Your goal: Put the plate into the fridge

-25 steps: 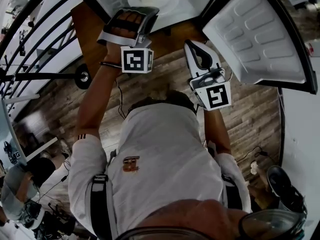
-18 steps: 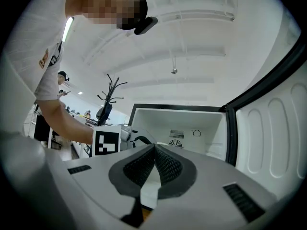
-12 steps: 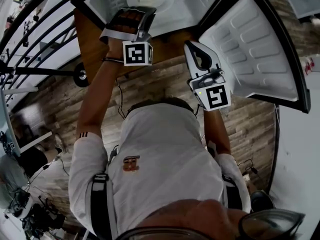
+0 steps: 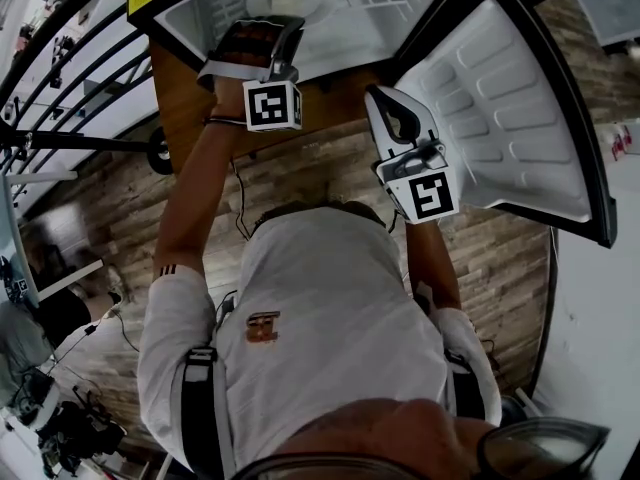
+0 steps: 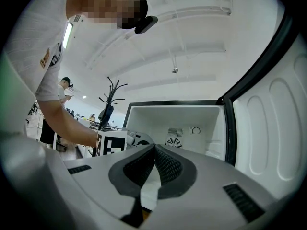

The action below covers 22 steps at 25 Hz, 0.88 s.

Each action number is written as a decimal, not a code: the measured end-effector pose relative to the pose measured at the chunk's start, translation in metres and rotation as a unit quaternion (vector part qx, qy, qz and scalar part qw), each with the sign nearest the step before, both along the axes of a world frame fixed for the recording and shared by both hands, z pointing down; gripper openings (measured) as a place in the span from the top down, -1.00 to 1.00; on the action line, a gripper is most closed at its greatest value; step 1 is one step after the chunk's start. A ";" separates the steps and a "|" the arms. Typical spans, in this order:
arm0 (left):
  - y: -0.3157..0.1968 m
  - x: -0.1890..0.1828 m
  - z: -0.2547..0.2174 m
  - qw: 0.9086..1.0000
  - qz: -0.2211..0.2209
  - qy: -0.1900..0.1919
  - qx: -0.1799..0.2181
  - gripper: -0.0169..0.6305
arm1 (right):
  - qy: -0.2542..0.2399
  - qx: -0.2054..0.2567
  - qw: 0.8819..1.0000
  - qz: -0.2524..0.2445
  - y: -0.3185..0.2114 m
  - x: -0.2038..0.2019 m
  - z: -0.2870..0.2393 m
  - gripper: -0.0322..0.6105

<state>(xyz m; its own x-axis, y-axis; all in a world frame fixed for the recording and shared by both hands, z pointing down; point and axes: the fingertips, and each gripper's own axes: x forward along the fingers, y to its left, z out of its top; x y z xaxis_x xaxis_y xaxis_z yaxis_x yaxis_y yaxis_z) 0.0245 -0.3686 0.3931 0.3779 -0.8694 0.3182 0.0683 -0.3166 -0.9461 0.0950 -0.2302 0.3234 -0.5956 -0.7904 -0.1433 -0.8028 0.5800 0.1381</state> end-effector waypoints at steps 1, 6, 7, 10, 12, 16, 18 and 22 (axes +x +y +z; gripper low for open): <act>-0.002 0.000 0.001 1.000 -0.002 -0.001 -0.001 0.86 | 0.002 -0.003 1.000 -0.001 -0.001 0.001 0.002 0.80; -0.006 0.002 0.002 1.000 -0.006 -0.003 -0.007 0.86 | -0.001 -0.006 1.000 -0.009 -0.008 0.003 0.005 0.80; -0.006 0.003 0.003 1.000 -0.005 -0.003 -0.009 0.86 | -0.001 -0.007 1.000 -0.010 -0.009 0.003 0.006 0.80; -0.007 0.005 0.003 1.000 0.000 -0.004 -0.010 0.86 | 0.000 -0.010 1.000 -0.016 -0.011 0.002 0.009 0.80; -0.007 0.005 0.004 1.000 0.000 -0.003 -0.012 0.86 | 0.001 -0.012 1.000 -0.019 -0.013 0.002 0.011 0.80; -0.008 0.006 0.003 1.000 0.002 -0.008 -0.018 0.85 | 0.001 -0.015 1.000 -0.021 -0.016 0.003 0.014 0.80; -0.008 0.005 0.002 1.000 0.004 -0.011 -0.019 0.82 | 0.002 -0.017 1.000 -0.022 -0.017 0.003 0.016 0.80; -0.007 0.007 0.004 0.999 0.014 -0.019 -0.030 0.75 | 0.002 -0.021 1.000 -0.022 -0.018 0.007 0.020 0.80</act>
